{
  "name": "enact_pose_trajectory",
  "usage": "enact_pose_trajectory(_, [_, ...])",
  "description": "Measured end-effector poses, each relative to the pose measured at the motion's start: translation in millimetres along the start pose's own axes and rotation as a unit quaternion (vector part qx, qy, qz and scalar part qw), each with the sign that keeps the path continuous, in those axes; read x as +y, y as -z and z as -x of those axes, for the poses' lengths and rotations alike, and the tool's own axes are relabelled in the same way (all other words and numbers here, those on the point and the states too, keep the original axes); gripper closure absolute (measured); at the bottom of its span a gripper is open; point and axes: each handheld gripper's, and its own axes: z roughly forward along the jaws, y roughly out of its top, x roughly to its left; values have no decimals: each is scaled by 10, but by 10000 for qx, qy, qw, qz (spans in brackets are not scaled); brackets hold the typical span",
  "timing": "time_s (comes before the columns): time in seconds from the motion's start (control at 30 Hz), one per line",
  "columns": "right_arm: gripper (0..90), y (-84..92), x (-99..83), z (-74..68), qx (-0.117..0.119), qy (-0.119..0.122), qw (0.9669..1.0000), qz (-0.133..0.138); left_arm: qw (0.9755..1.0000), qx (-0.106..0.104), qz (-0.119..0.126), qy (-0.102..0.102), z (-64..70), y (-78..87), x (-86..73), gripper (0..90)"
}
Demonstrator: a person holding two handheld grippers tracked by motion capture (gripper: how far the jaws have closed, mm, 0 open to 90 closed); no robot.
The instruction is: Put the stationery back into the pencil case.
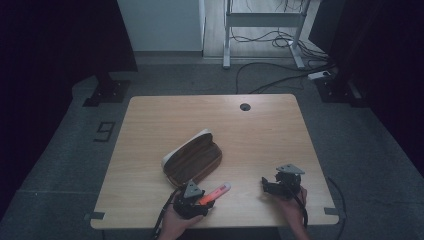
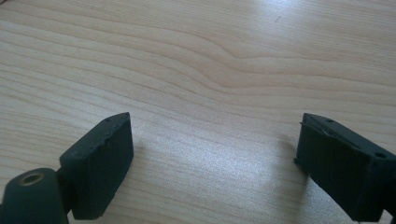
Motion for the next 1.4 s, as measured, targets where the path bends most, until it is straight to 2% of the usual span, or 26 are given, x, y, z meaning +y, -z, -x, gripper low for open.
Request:
enact_pose_trajectory(0.1, [107, 0, 0, 0, 0, 0, 10000, 1, 10000, 16, -68, -36, 14, -30, -5, 472])
enact_pose_trajectory(0.33, [107, 0, 0, 0, 0, 1, 10000, 1, 9998, 137, -41, -113, 32, -41, -12, 529])
enact_pose_trajectory(0.47, [107, 0, 0, 0, -1, 1, 10000, 1, 9993, 297, -22, -220, 49, -46, -19, 599])
enact_pose_trajectory(0.6, [107, 0, 0, 0, 1, 0, 10000, 1, 9993, 322, 26, -207, 35, -43, -31, 663])
enact_pose_trajectory(0.97, [107, 0, 0, 1, 2, -2, 10000, -1, 9997, 150, 92, -169, 22, -28, -35, 674])
enact_pose_trajectory(1.2, [107, 0, 0, 1, 2, -3, 10000, -2, 9994, -2, 347, -74, -3, 80, -2, 674])
enact_pose_trajectory(1.4, [107, 0, 0, 1, 2, -5, 10000, -3, 9985, -49, 539, -18, -39, 185, 24, 674])
